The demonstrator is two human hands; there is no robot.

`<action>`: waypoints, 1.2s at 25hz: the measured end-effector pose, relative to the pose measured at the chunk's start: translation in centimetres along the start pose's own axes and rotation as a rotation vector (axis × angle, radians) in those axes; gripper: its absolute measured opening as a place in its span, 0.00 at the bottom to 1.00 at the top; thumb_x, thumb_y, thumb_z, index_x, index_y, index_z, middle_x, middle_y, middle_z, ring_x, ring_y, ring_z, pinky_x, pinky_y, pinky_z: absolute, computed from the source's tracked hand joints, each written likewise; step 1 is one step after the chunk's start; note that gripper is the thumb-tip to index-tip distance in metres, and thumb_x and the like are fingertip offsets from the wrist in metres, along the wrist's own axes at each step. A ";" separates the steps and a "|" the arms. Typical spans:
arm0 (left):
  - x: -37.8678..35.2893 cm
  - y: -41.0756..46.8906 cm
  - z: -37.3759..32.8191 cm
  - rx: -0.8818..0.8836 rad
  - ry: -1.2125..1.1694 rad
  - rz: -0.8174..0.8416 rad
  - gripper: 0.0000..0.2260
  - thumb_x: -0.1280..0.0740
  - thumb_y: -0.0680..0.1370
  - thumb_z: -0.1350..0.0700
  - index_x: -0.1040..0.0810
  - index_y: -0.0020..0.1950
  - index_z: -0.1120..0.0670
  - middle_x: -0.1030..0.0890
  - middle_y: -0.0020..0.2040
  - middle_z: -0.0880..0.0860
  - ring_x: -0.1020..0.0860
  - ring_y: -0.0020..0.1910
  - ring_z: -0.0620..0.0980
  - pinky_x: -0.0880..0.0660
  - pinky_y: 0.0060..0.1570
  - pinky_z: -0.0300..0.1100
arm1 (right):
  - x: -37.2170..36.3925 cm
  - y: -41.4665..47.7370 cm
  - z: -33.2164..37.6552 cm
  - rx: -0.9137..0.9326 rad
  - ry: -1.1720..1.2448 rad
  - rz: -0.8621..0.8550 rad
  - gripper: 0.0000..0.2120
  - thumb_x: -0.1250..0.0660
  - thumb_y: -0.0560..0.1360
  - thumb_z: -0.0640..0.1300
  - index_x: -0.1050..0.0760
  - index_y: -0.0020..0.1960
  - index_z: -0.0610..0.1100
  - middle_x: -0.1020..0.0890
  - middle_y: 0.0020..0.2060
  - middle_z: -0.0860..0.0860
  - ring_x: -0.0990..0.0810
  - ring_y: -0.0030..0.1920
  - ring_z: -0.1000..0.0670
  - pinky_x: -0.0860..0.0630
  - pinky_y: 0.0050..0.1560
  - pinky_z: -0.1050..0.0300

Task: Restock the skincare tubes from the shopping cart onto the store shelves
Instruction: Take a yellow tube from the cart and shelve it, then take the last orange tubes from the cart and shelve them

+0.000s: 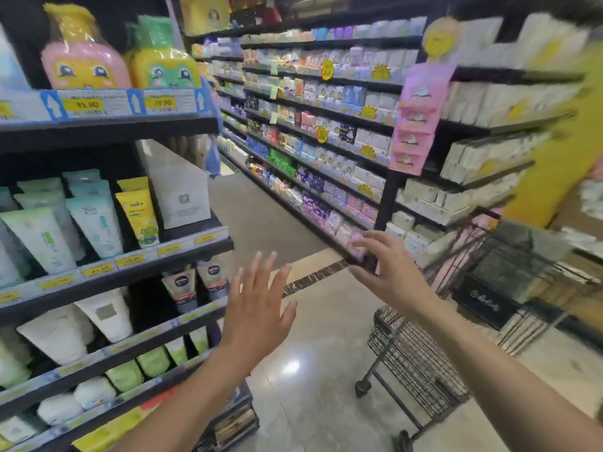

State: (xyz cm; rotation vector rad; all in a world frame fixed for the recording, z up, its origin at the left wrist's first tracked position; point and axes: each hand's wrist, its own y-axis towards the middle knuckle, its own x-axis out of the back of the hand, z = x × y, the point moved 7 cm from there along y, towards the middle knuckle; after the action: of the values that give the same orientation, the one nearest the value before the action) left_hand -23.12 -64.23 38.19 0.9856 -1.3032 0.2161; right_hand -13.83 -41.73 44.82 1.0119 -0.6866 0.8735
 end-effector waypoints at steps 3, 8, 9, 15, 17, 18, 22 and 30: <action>0.6 0.4 -9.3 -0.137 -0.076 -0.028 0.28 0.40 0.78 0.40 0.30 0.76 0.50 0.34 0.80 0.55 0.39 0.81 0.59 0.36 0.74 0.61 | 5.4 -5.9 -4.9 -0.094 -0.067 -0.058 0.22 0.29 0.77 0.57 0.26 0.69 0.56 0.29 0.71 0.54 0.33 0.71 0.52 0.35 0.71 0.48; 0.1 0.3 -23.7 -0.350 -0.158 -0.010 0.31 0.36 0.77 0.41 0.33 0.78 0.51 0.35 0.80 0.57 0.38 0.80 0.60 0.36 0.74 0.62 | 12.9 -15.5 -12.4 -0.262 -0.200 -0.102 0.24 0.30 0.76 0.59 0.26 0.70 0.55 0.29 0.72 0.52 0.34 0.73 0.50 0.33 0.74 0.45; -0.2 0.3 -26.5 -0.389 -0.169 0.021 0.31 0.36 0.77 0.41 0.34 0.79 0.51 0.36 0.80 0.57 0.39 0.80 0.60 0.35 0.74 0.62 | 14.5 -17.4 -13.8 -0.305 -0.221 -0.116 0.24 0.30 0.75 0.59 0.26 0.70 0.55 0.29 0.71 0.52 0.34 0.73 0.50 0.32 0.73 0.43; -3.5 0.9 -40.6 -0.595 -0.221 0.121 0.31 0.37 0.77 0.39 0.32 0.78 0.51 0.35 0.79 0.56 0.37 0.79 0.59 0.34 0.74 0.63 | 21.5 -27.8 -21.3 -0.566 -0.330 -0.182 0.26 0.28 0.75 0.57 0.27 0.71 0.56 0.31 0.74 0.52 0.36 0.75 0.50 0.36 0.75 0.47; -5.1 1.4 -45.2 -0.663 -0.238 0.142 0.31 0.35 0.78 0.38 0.33 0.78 0.50 0.35 0.80 0.56 0.37 0.79 0.59 0.34 0.74 0.62 | 23.4 -30.7 -24.1 -0.658 -0.357 -0.199 0.27 0.28 0.75 0.57 0.29 0.72 0.57 0.31 0.75 0.52 0.35 0.75 0.50 0.36 0.75 0.44; -5.8 1.7 -47.6 -0.688 -0.254 0.155 0.31 0.37 0.79 0.37 0.34 0.79 0.49 0.36 0.80 0.56 0.38 0.80 0.58 0.35 0.75 0.61 | 24.3 -32.0 -25.6 -0.698 -0.372 -0.201 0.28 0.29 0.75 0.57 0.30 0.73 0.57 0.32 0.75 0.53 0.35 0.75 0.50 0.36 0.75 0.44; -8.7 3.2 -56.4 -0.786 -0.339 0.201 0.31 0.46 0.81 0.36 0.42 0.82 0.47 0.45 0.84 0.53 0.47 0.83 0.56 0.44 0.79 0.60 | 27.2 -35.4 -32.0 -0.830 -0.435 -0.192 0.31 0.30 0.75 0.60 0.33 0.76 0.55 0.33 0.76 0.53 0.36 0.75 0.50 0.37 0.74 0.49; -16.1 9.9 -70.1 -0.925 -0.349 0.239 0.31 0.47 0.83 0.37 0.47 0.83 0.47 0.49 0.85 0.54 0.52 0.84 0.56 0.50 0.80 0.59 | 31.3 -35.6 -44.3 -0.982 -0.502 -0.212 0.31 0.31 0.76 0.59 0.34 0.76 0.56 0.34 0.77 0.53 0.38 0.77 0.49 0.39 0.75 0.47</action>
State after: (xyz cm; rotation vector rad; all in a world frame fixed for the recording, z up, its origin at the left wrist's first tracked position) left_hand 14.94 -2.61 33.11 0.0721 -1.6013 -0.3781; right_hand 36.44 -1.24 38.43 0.3752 -1.2374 0.0164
